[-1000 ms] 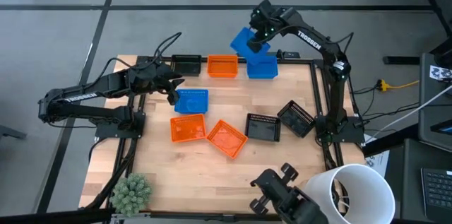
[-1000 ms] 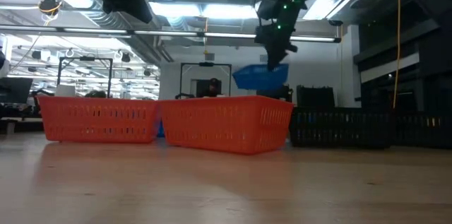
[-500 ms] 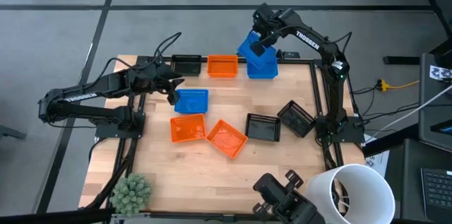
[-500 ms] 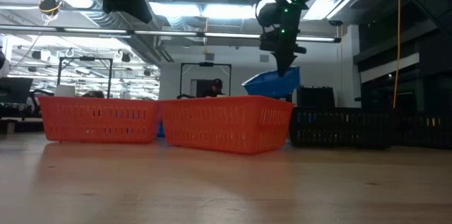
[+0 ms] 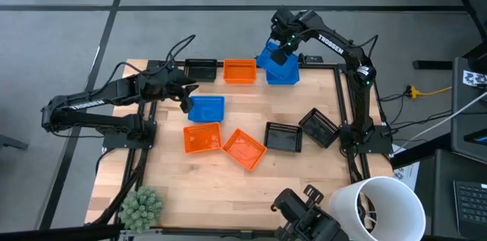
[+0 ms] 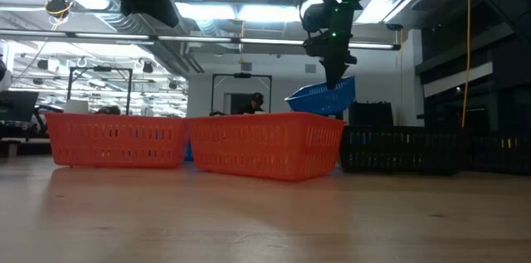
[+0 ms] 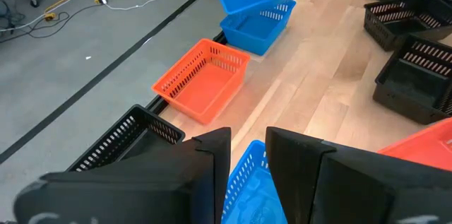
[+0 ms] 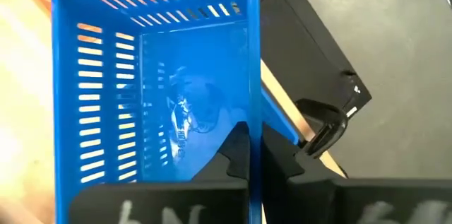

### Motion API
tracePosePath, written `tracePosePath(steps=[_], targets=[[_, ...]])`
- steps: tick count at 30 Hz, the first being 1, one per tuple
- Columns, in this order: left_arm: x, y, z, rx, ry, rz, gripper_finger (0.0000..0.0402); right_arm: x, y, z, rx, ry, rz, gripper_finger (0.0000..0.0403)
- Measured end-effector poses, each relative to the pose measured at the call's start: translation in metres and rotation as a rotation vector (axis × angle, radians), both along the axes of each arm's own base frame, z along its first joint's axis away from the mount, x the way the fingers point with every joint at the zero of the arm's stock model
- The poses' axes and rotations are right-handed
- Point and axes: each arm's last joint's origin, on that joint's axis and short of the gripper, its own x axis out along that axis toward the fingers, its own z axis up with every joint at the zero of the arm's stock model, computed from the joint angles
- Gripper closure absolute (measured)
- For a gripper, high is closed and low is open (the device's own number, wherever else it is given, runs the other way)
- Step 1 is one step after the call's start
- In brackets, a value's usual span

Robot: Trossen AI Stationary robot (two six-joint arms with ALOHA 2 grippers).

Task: Stack baskets by color
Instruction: Stack the bottom right blue bin on top of the top blue bin

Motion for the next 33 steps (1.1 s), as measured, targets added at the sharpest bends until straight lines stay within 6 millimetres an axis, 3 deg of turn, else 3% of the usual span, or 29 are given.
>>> tracePosePath(steps=[11, 22, 33], targets=[[0.000, 0.000, 0.000, 0.000, 0.001, 0.000, 0.0319, -0.004, 0.002, -0.007, 0.050, 0.067, -0.033, 0.0399], [0.000, 0.000, 0.000, -0.001, 0.001, 0.000, 0.0319, 0.010, -0.012, -0.051, 0.084, 0.199, 0.016, 0.0399], [0.000, 0.000, 0.000, -0.003, -0.001, 0.002, 0.0319, 0.017, -0.006, -0.051, 0.065, 0.235, 0.229, 0.0400]])
